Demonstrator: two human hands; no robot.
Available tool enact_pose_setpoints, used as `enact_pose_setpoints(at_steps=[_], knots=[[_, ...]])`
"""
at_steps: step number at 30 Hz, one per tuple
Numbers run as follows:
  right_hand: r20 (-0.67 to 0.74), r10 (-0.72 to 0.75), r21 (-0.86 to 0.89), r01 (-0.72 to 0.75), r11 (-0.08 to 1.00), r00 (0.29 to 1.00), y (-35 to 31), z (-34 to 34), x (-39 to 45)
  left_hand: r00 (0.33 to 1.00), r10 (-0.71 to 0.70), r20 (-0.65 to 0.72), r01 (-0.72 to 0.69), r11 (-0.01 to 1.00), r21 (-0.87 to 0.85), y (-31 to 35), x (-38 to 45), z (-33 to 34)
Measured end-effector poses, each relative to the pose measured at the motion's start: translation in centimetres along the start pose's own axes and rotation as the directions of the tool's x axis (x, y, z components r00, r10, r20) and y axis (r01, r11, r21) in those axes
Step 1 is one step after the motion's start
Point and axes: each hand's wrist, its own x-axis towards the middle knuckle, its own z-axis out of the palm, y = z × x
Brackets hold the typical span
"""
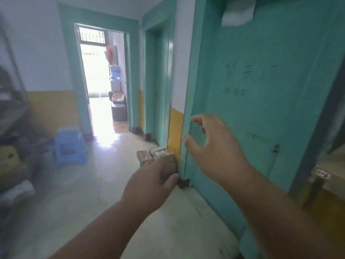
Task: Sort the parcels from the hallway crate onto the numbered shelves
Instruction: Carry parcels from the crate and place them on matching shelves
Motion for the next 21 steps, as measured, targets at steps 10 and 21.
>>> enact_pose_setpoints(at_steps=[10,21], knots=[[0.145,-0.048,0.142,0.027,0.990,0.988,4.5,16.4,14.1,0.986,-0.162,0.033,0.156,0.978,0.138,-14.2,14.6,3.2],[0.304,-0.096,0.294,0.003,0.956,0.948,3.2,38.1,32.2,0.915,-0.398,-0.065,0.402,0.890,0.216,-33.5,29.0,2.3]])
